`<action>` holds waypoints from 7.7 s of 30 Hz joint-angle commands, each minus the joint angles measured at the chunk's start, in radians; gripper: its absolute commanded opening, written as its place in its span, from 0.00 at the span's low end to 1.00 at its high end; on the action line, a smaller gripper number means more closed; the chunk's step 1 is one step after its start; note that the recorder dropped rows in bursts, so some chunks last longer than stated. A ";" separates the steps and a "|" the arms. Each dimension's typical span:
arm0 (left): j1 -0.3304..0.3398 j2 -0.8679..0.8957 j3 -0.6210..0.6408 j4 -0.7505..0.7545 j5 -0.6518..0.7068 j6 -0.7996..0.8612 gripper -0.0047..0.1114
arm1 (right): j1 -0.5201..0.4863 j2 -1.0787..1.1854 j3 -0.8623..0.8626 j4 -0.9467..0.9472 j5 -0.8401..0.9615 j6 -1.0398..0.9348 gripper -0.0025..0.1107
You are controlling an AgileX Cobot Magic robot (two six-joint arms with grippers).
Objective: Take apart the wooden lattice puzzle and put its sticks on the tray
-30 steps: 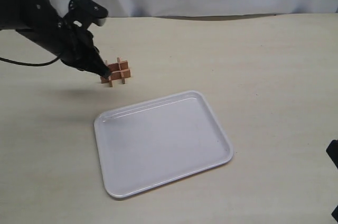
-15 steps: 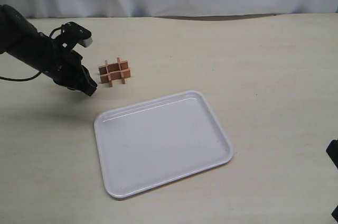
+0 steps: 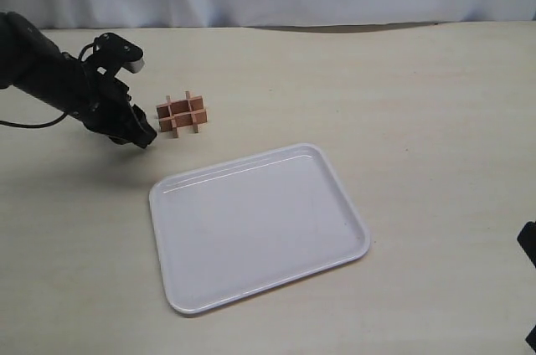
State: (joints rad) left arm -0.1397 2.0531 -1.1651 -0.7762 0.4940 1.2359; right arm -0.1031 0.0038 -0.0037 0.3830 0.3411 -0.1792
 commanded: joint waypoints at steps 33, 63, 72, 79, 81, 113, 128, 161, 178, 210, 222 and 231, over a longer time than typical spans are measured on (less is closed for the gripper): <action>-0.126 0.048 -0.006 -0.144 -0.206 0.154 0.41 | 0.000 -0.004 0.004 -0.007 0.001 -0.007 0.06; -0.169 0.035 -0.006 -0.233 -0.198 0.146 0.07 | 0.000 -0.004 0.004 -0.007 0.001 -0.007 0.06; -0.169 0.035 -0.006 -0.229 -0.186 0.146 0.46 | 0.000 -0.004 0.004 -0.007 0.001 -0.007 0.06; -0.169 0.033 -0.006 -0.201 -0.164 0.146 0.50 | 0.000 -0.004 0.004 -0.007 0.001 -0.007 0.06; -0.165 0.029 -0.006 -0.175 -0.155 0.146 0.50 | 0.000 -0.004 0.004 -0.007 0.001 -0.007 0.06; -0.139 0.004 -0.004 -0.117 -0.135 0.146 0.29 | 0.000 -0.004 0.004 -0.007 0.001 -0.007 0.06; -0.141 0.044 -0.004 -0.117 -0.173 0.146 0.29 | 0.000 -0.004 0.004 -0.007 0.001 -0.007 0.06; -0.459 -0.122 -0.004 0.056 0.203 0.074 0.04 | 0.000 -0.004 0.004 -0.007 0.001 -0.007 0.06; -0.483 -0.127 -0.006 0.215 0.149 0.066 0.63 | 0.000 -0.004 0.004 -0.007 0.001 -0.007 0.06; -0.181 -0.067 0.070 0.158 -0.359 -0.371 0.63 | 0.000 -0.004 0.004 -0.007 0.001 -0.007 0.06; -0.193 -0.001 0.063 0.155 -0.398 -0.371 0.63 | 0.000 -0.004 0.004 -0.007 0.001 -0.007 0.06; -0.209 0.013 0.054 0.136 -0.419 -0.371 0.41 | 0.000 -0.004 0.004 -0.007 0.001 -0.007 0.06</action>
State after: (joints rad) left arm -0.3446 2.0565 -1.1070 -0.6175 0.1025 0.8689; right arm -0.1031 0.0038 -0.0037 0.3830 0.3411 -0.1792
